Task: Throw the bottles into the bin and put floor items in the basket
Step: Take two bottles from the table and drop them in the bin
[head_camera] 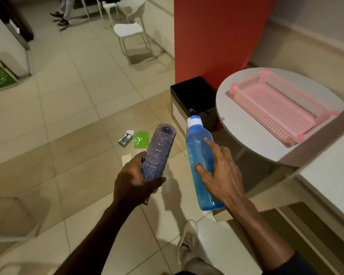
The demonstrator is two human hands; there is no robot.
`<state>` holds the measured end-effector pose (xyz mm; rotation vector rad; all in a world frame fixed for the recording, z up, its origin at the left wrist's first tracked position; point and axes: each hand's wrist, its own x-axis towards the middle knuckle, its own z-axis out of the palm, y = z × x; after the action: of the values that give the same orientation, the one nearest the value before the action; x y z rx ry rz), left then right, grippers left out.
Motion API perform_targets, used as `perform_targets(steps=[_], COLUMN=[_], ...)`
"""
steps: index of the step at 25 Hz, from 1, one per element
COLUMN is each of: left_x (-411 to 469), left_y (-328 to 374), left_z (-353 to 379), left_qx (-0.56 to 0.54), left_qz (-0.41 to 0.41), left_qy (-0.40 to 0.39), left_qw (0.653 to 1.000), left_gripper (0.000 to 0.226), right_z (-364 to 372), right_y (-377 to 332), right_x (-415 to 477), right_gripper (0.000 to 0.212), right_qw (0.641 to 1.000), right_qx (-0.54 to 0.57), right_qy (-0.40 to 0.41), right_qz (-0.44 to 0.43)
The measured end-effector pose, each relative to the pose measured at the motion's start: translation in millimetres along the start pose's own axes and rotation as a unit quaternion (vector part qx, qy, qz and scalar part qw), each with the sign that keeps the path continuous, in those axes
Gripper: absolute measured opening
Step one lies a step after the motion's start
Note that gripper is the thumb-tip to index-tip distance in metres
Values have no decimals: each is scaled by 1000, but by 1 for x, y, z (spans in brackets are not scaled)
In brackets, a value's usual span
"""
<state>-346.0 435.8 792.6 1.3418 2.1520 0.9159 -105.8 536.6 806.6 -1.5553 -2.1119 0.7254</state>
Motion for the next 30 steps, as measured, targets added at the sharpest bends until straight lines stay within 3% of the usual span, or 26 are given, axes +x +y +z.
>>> perform_targets(steps=[2, 6, 18, 27, 30], left_x=[31, 97, 277, 466, 516], left_y=[0, 2, -48, -66, -62], left_z=[5, 17, 46, 48, 57], left_qx=[75, 108, 128, 22, 38], left_qz=[-27, -73, -90, -55, -23], left_qy=[7, 12, -73, -216, -211], left_qw=[997, 991, 985, 975, 976], left_gripper=[89, 104, 112, 82, 69], right_z=[7, 22, 95, 121, 126], right_y=[4, 13, 26, -2, 0], right_x=[34, 107, 268, 400, 431], right_gripper=[72, 71, 73, 73, 74], right_qw=[1000, 998, 992, 988, 985], right_qx=[1, -12, -33, -69, -74], right_qy=[-22, -63, -117, -96, -89], right_qz=[-3, -28, 37, 99, 125])
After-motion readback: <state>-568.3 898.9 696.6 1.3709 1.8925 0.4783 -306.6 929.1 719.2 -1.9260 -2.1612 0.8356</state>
